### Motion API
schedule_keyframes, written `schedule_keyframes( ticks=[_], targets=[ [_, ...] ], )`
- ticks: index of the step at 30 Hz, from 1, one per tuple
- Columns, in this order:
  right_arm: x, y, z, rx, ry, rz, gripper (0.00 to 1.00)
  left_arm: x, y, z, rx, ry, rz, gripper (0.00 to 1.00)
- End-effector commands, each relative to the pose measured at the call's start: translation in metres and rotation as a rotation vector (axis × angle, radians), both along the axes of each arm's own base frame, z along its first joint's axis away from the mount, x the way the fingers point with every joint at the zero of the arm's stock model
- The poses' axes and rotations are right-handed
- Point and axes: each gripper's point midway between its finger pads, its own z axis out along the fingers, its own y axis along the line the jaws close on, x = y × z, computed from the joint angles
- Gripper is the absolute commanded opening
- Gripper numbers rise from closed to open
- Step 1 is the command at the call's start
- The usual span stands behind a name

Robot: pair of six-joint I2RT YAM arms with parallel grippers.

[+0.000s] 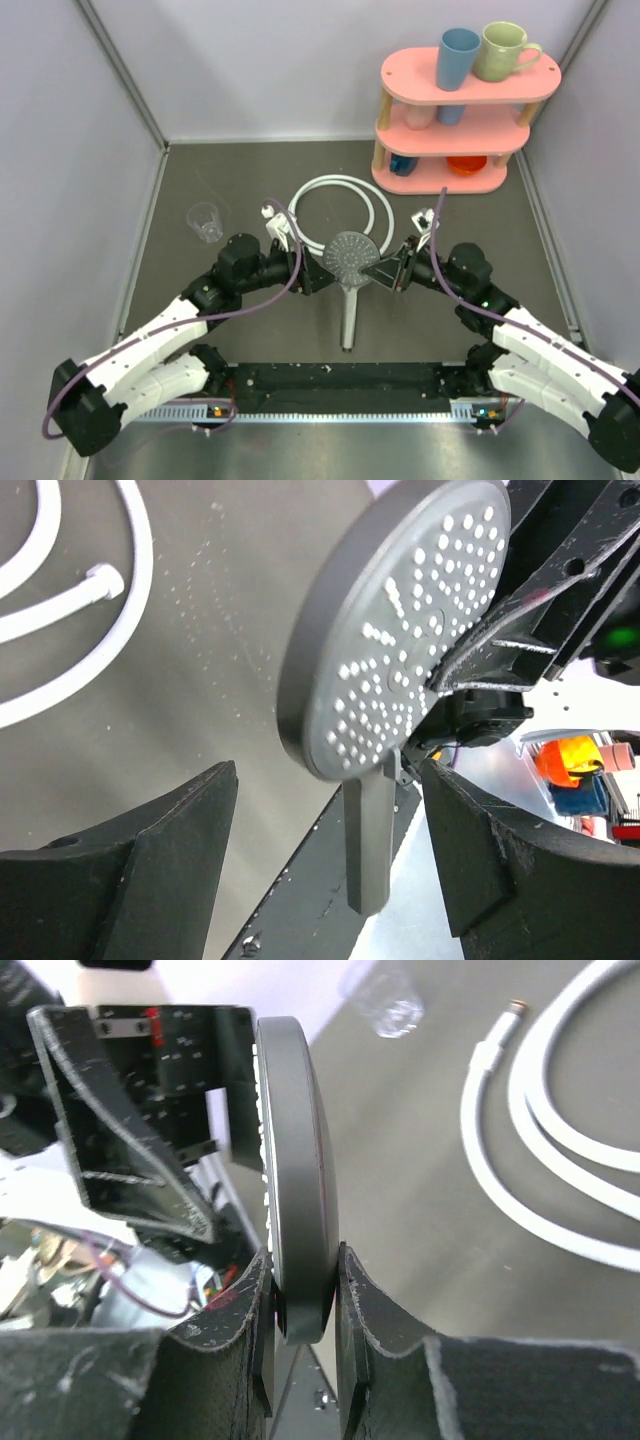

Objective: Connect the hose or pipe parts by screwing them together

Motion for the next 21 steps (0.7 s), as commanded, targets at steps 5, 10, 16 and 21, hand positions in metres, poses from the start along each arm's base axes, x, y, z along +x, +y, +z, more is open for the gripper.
schedule_keyframes(
  ticks=[5,10,16,21],
  targets=[
    [-0.043,0.015,0.105,0.261,-0.265,0.267,0.00,-0.006,-0.004,0.050,-0.175,-0.108,-0.027,0.79],
    [-0.050,0.016,0.115,0.305,-0.283,0.305,0.00,-0.022,-0.013,0.068,-0.334,-0.091,-0.116,0.73],
    [-0.048,0.018,0.112,0.322,-0.255,0.304,0.00,-0.039,-0.021,0.071,-0.402,-0.065,-0.233,0.64],
    [-0.045,0.023,0.107,0.292,-0.238,0.324,0.00,-0.042,-0.023,0.062,-0.397,-0.038,-0.245,0.59]
  ],
)
